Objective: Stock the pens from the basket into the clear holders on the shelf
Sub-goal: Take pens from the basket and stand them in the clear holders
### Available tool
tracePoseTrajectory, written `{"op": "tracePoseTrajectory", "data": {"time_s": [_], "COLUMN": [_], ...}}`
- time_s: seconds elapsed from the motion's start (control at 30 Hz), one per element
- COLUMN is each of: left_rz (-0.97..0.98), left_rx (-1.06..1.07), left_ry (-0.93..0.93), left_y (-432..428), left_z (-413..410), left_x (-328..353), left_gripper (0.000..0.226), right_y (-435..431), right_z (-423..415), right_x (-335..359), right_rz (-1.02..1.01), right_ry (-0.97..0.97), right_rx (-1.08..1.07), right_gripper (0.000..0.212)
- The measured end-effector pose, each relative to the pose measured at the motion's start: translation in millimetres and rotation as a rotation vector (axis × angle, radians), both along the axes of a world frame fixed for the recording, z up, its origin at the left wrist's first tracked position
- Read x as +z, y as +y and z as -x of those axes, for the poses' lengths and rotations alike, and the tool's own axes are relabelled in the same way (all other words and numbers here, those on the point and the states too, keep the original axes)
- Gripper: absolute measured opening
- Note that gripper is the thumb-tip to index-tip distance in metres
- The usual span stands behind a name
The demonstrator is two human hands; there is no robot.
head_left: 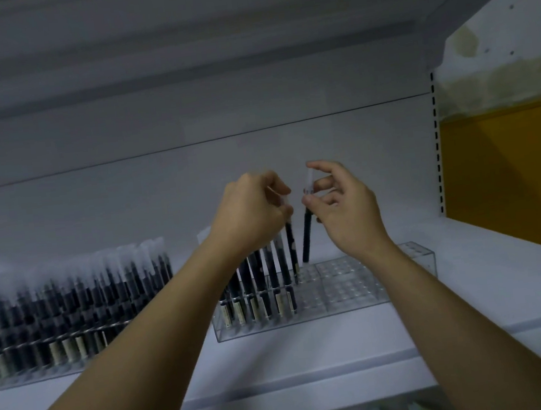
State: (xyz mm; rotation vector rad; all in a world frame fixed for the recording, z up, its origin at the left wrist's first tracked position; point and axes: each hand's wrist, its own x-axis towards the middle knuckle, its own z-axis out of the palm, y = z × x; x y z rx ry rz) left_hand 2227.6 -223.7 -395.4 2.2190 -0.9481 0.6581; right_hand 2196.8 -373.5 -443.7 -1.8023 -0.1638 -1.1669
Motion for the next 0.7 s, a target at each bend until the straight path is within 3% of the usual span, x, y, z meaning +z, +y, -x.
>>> {"op": "tracePoseTrajectory", "data": {"time_s": [0.57, 0.7], "left_rz": [-0.091, -0.100], "left_rx": [0.115, 0.135], "left_ry": [0.097, 0.043], "left_y": [1, 1], "left_z": [5, 7], "left_x": [-3, -5], "left_gripper": [0.015, 0.015], "right_y": [-7, 1], "right_z": [3, 12], "right_x": [-4, -11], "right_rz": [0.063, 0.242], "right_ry": [0.082, 0.221], "right_rx": [-0.014, 0.021], "right_gripper": [0.043, 0.046]}}
